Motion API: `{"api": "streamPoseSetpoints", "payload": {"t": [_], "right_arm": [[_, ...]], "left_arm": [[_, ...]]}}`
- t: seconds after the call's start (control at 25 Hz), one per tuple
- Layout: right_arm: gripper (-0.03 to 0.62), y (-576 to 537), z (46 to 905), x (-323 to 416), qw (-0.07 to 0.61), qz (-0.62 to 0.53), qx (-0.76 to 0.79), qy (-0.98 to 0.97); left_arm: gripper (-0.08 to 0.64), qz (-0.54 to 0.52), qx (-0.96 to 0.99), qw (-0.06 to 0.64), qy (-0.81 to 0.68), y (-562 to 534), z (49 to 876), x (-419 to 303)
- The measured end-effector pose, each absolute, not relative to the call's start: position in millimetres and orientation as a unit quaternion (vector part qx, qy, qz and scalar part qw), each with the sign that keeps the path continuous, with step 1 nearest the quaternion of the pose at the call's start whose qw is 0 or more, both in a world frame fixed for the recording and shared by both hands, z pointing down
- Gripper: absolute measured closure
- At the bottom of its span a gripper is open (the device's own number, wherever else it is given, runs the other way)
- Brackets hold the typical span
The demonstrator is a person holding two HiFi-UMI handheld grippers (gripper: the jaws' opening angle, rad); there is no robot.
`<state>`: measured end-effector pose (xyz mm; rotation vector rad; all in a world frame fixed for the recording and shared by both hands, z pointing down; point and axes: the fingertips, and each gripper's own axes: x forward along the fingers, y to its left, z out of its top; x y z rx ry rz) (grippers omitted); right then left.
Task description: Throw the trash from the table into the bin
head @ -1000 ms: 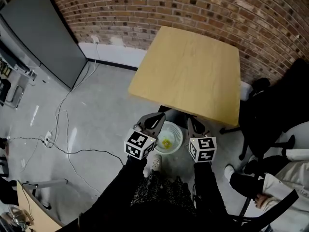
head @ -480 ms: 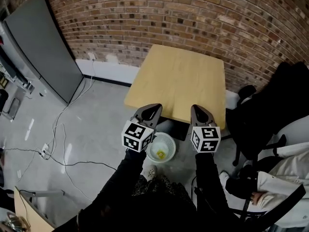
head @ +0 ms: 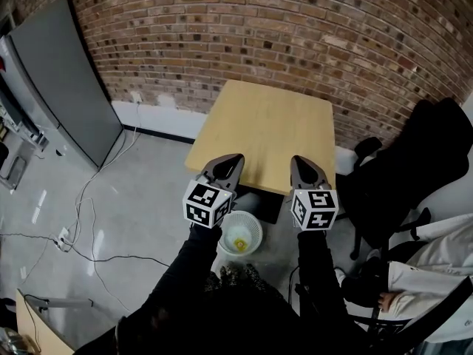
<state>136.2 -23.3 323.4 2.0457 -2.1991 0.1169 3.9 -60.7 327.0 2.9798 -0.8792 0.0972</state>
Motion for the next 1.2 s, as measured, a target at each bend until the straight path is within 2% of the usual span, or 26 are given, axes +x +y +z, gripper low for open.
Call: {"api": "streamPoseSetpoints", "payload": {"t": [0.52, 1.2], "right_arm": [[0.583, -14.4, 301.8, 144.2, 0.062, 0.025, 0.683, -0.727], [0.583, -12.3, 323.7, 143.3, 0.085, 0.028, 0.677, -0.731]], "left_arm": [[0.560, 0.016, 0.956, 0.010, -0.291, -57.4, 317.5, 3.4], [0.560, 0.026, 0.955, 0.017, -0.294, -54.2, 337.3, -2.2]]}}
